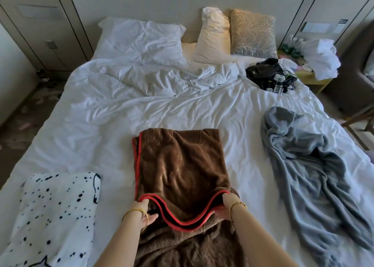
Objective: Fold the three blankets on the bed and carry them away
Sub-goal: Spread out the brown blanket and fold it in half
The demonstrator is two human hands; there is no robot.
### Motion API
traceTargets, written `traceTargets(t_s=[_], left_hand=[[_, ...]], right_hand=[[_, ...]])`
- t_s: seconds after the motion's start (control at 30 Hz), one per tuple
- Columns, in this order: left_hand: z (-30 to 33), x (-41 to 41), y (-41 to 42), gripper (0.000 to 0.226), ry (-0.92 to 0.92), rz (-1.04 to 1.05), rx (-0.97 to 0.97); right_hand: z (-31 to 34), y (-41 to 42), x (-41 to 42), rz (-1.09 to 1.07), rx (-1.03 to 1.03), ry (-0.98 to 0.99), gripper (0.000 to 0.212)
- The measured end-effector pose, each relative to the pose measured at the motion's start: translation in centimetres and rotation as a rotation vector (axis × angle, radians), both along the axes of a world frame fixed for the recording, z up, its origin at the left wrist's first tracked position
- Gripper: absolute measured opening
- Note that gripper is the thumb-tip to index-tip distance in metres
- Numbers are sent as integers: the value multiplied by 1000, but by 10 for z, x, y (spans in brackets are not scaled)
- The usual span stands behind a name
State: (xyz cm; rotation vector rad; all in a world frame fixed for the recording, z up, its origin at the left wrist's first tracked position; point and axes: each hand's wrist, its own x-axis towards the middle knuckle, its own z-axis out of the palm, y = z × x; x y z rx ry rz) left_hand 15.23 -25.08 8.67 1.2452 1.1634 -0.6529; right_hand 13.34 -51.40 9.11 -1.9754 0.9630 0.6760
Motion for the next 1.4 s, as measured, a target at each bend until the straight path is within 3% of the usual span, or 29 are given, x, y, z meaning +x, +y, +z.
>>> traceTargets(t_s=[0.2, 0.27, 0.37, 0.47, 0.6, 0.7, 0.83, 1.1, 1.3, 1.4], left_hand=[[47, 118, -41, 41, -347, -1, -29], [84, 177, -58, 40, -474, -43, -47], [189, 288, -83, 33, -825, -102, 8], [321, 363, -98, 36, -1280, -216, 267], [411, 380, -104, 32, -1553, -299, 514], [419, 381, -100, 35, -1558, -319, 520], [387, 374, -88, 35, -1458, -266, 511], [267, 335, -60, 44, -1015, -259, 538], [222, 284, -28, 28, -1182, -212, 604], [182, 246, -16, 27, -1026, -364, 642]], right_hand=[[32, 12, 108, -132, 118, -306, 39], [75, 19, 164, -153, 195, -407, 37], [181, 23, 273, -46, 197, -716, 34], [324, 29, 371, 82, 69, -1108, 38], [428, 32, 419, 231, -8, -1293, 51], [432, 24, 416, 237, -25, -1280, 51], [389, 13, 396, 180, -7, -1202, 50], [256, -15, 342, 68, 5, -893, 40], [207, -29, 280, -132, 97, -907, 40], [177, -38, 246, -336, 168, -774, 32]])
